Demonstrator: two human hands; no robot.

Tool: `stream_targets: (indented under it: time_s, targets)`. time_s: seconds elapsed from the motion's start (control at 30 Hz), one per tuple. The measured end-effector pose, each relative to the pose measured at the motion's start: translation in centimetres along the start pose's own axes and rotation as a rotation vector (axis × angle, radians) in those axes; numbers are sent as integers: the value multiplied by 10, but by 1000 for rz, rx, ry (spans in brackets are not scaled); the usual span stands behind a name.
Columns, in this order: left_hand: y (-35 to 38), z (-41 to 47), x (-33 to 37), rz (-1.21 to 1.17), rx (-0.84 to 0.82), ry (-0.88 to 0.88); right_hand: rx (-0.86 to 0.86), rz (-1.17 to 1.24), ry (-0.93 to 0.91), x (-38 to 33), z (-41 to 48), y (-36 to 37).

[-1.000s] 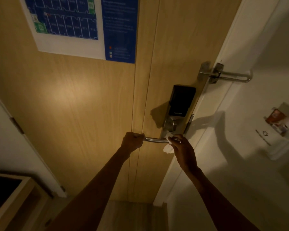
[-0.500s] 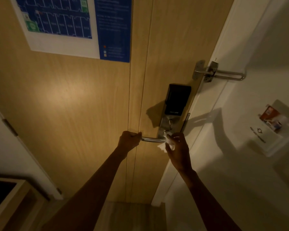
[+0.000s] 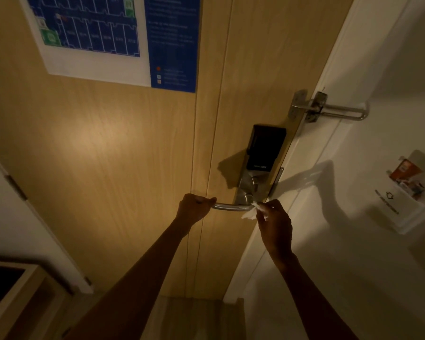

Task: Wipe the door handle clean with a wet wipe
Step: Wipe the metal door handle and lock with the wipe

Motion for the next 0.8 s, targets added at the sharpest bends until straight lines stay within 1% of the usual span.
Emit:
stream_targets:
  time_s: [0.13, 0.27, 0.4, 0.5, 0.67, 0.8]
  targets:
    - [0, -2, 0, -6, 1, 5, 2, 34, 28, -10, 0, 11]
    - [1, -7, -1, -27, 17, -14, -36, 78, 38, -19, -6, 17]
    - [1, -12, -3, -98, 11, -54, -57, 224, 20, -14, -9, 12]
    - [0, -15, -2, -94, 24, -52, -88, 236, 51, -7, -4, 10]
    - [-2, -15, 1, -89, 22, -64, -39, 214, 86, -3, 0, 13]
    - [-1, -13, -4, -98, 5, -83, 35, 197, 96, -3, -9, 22]
Point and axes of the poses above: each hand's wrist, its own z-axis towards the middle knuckle, its own y-axis out of the palm, x = y × z, the point moved 2 cm from there along z, towards the middle knuckle, and after that the axes turned 12 degrees about x, right-handed, at the moved point
